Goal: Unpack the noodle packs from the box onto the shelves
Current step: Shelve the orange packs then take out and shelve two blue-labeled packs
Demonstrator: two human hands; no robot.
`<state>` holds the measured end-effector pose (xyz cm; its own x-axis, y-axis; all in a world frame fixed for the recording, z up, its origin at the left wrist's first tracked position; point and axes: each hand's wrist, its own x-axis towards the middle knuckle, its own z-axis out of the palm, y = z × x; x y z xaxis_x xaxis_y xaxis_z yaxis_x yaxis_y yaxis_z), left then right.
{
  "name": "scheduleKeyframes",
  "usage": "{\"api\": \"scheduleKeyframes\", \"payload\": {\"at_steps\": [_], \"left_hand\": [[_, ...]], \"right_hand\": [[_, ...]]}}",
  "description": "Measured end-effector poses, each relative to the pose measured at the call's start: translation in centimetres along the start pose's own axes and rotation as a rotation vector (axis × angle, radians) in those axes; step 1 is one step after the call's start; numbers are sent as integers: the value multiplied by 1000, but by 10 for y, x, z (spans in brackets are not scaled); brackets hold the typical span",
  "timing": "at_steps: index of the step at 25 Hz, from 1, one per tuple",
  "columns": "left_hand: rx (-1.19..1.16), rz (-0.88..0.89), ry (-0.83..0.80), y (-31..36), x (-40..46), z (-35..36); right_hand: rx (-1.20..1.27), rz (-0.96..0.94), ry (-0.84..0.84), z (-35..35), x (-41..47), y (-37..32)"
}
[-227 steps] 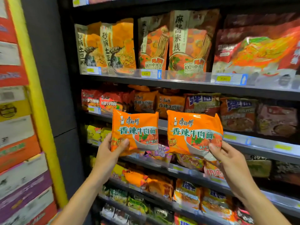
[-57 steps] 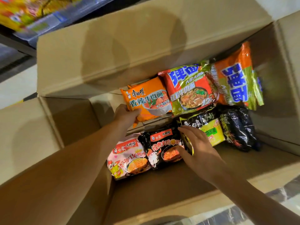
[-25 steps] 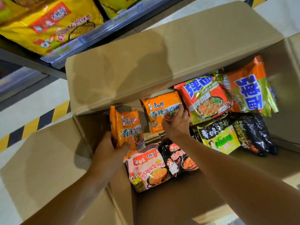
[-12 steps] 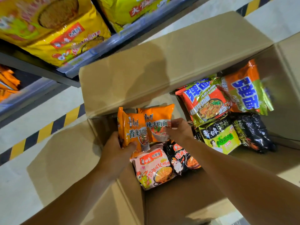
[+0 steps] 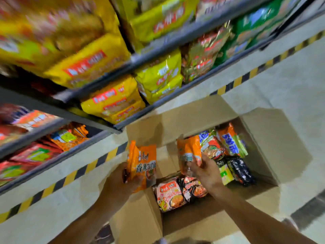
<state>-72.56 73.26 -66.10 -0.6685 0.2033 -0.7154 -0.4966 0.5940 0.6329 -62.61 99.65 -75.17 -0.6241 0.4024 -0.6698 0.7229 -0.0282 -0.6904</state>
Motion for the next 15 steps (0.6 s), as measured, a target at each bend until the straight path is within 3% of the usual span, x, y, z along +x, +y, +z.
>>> {"api": "scheduleKeyframes", "payload": {"at_steps": [8, 15], "left_hand": [[-125, 199, 13, 155, -175, -99], [-249, 309, 78, 201, -322, -177]], "right_hand": [[-7, -153, -24, -52, -212, -196], [110, -322, 20, -75, -362, -308]]}}
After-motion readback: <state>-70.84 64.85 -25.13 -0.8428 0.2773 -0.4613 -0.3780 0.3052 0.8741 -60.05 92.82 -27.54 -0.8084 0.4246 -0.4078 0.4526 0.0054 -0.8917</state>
